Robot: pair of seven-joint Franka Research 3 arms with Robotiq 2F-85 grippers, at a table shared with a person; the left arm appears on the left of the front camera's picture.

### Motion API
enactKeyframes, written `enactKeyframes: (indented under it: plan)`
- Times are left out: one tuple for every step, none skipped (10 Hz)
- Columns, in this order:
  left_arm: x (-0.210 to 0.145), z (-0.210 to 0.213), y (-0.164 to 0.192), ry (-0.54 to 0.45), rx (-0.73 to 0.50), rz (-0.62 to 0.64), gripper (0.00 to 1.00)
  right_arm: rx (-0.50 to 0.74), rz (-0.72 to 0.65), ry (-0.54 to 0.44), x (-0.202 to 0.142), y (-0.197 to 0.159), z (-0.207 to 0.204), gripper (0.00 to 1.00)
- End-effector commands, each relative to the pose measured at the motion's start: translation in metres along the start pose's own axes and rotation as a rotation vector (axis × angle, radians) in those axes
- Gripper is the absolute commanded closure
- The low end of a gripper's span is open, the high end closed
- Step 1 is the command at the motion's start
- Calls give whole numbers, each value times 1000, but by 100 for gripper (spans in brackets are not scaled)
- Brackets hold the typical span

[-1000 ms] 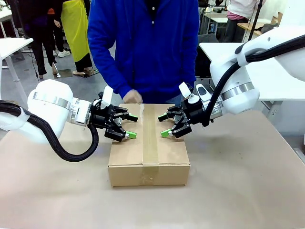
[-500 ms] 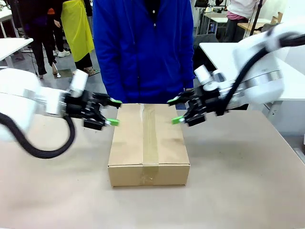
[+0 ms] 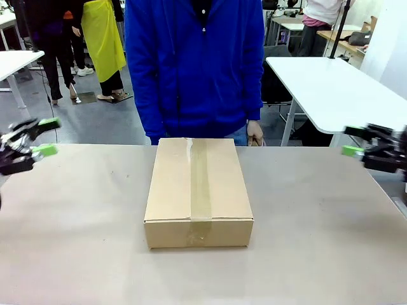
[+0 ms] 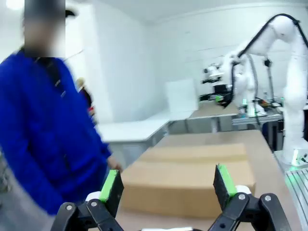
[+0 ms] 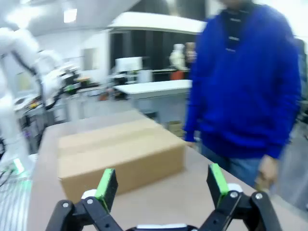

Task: Pack the gift set into the box.
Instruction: Press and hold the closed box until the human finishes sealing it.

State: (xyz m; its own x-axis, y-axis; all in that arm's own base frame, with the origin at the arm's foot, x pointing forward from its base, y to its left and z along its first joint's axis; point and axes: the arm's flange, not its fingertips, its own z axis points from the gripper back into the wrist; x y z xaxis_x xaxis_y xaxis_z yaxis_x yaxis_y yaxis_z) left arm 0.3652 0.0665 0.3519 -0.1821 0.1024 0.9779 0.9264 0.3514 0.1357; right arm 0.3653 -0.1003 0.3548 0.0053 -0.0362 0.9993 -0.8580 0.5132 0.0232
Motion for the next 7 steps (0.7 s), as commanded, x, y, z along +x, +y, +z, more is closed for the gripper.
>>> enactKeyframes:
  plan:
    - [24, -34, -4, -24, -80, -51, 0, 137, 34, 23, 21, 22, -38, 0]
    - [24, -34, -4, -24, -80, -51, 0, 137, 34, 23, 21, 22, -38, 0]
    - [24, -34, -4, -24, -80, -51, 0, 137, 34, 23, 21, 22, -38, 0]
    - [24, -34, -4, -24, -80, -51, 0, 137, 34, 23, 21, 22, -38, 0]
    - [24, -34, -4, -24, -80, -51, 0, 137, 34, 23, 21, 22, -38, 0]
    - [24, -34, -4, -24, -80, -51, 0, 137, 34, 23, 21, 22, -38, 0]
    - [24, -34, -4, -24, -80, -51, 0, 137, 34, 23, 21, 22, -38, 0]
